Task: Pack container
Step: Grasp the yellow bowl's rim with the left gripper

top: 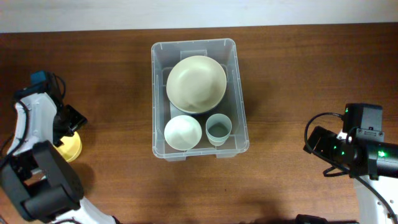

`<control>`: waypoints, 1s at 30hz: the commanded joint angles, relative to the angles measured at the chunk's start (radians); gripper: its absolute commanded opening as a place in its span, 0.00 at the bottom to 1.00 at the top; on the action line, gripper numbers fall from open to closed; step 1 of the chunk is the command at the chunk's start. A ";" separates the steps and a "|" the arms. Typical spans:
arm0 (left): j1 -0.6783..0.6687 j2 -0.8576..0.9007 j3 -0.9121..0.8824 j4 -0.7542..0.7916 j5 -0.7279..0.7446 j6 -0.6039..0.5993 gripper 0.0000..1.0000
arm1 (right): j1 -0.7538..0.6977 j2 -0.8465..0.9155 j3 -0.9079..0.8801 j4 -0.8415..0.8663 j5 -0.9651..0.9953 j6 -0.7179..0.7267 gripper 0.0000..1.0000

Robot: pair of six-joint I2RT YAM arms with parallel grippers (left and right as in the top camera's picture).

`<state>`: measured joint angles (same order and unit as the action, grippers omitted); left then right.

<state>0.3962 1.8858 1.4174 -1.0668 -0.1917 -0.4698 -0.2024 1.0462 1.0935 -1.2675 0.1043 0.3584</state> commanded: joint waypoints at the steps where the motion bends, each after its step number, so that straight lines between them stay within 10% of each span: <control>1: 0.006 0.068 -0.009 0.020 0.007 0.046 0.68 | -0.008 -0.005 -0.003 0.003 -0.006 -0.006 0.99; 7: 0.005 0.140 -0.009 0.043 0.023 0.046 0.67 | -0.008 -0.005 -0.003 0.003 -0.006 -0.006 0.99; 21: 0.004 0.150 0.010 0.055 0.046 0.046 0.02 | -0.008 -0.005 -0.003 0.003 -0.006 -0.006 0.99; 30: -0.066 0.113 0.184 -0.057 0.064 0.083 0.01 | -0.008 -0.005 -0.003 0.003 -0.006 -0.006 0.99</control>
<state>0.3767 2.0274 1.5131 -1.1015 -0.1452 -0.4107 -0.2024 1.0462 1.0935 -1.2675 0.1040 0.3588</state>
